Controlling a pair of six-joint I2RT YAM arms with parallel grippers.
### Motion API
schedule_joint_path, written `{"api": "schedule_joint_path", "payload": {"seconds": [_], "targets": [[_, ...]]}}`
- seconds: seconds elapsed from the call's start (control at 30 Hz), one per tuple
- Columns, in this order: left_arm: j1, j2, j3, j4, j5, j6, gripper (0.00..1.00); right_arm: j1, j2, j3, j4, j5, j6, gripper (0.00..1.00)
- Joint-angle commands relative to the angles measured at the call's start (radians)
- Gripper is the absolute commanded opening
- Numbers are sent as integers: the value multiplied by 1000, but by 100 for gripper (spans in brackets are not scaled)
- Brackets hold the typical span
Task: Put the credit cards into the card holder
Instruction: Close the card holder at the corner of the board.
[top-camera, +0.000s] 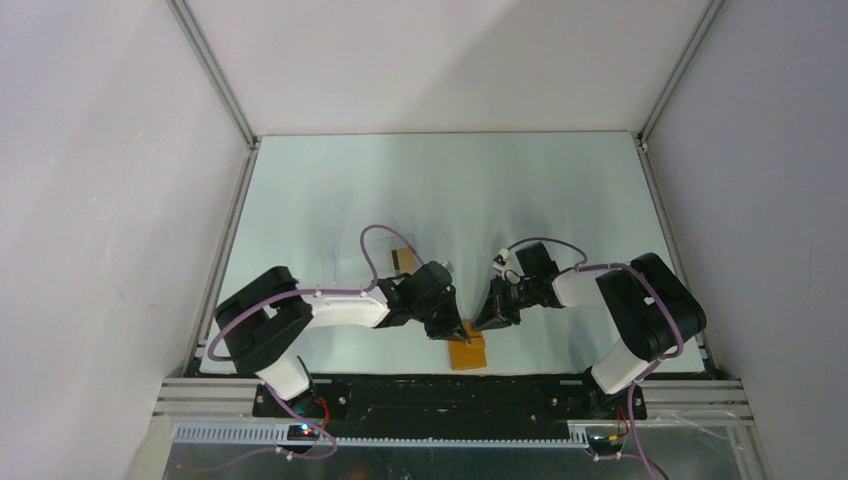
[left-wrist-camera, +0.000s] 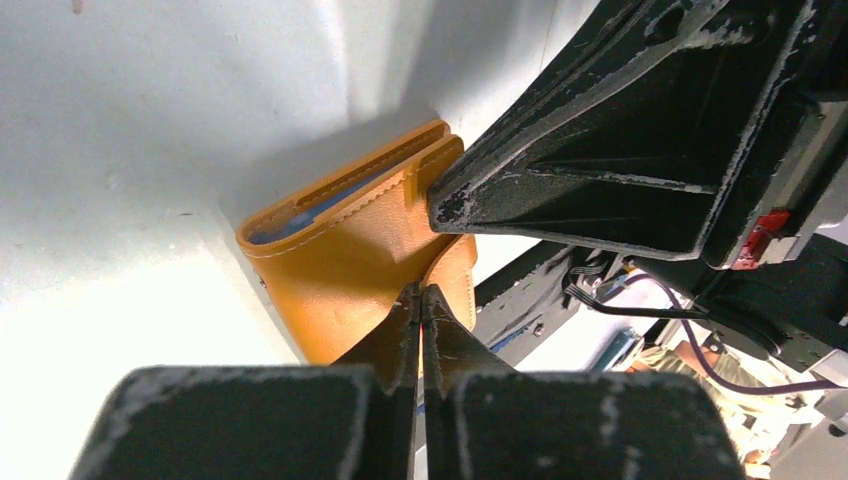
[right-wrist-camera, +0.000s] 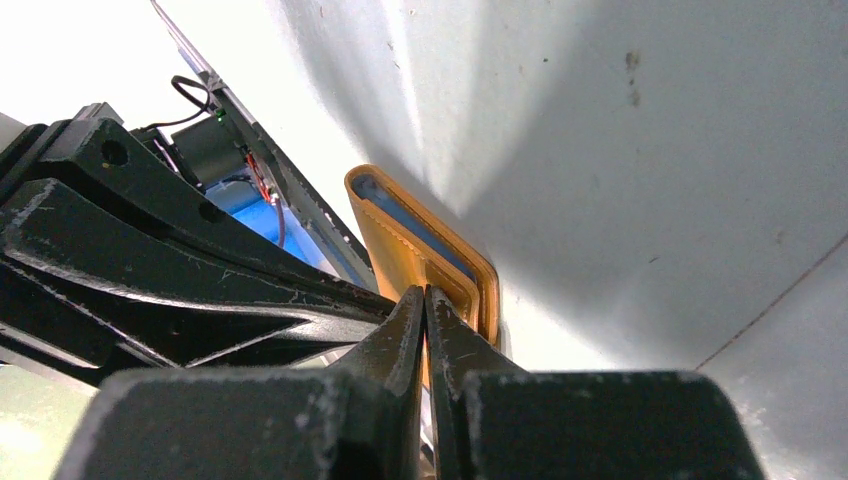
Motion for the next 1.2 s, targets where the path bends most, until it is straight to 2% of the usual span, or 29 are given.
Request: {"api": "schedule_joint_path", "payload": {"seconds": [0.0,0.23,0.37,0.63,1.17], "targets": [[-5,17,40,-60,-30,43,0,16,13,-31,-86,135,-43,7],[-8,38,58,-32,-6,47,0,17,3,-31,-82,132,-41,8],[-8,33,33,68,17,27,0,18,3,-31,-79,127,-41,8],[-9,30,-1,158,33,15,0,20,-4,-30,-75,123,-41,8],[-31,74,44,-21,-47,75,0,24,-6,-31,-76,121,-41,8]]}}
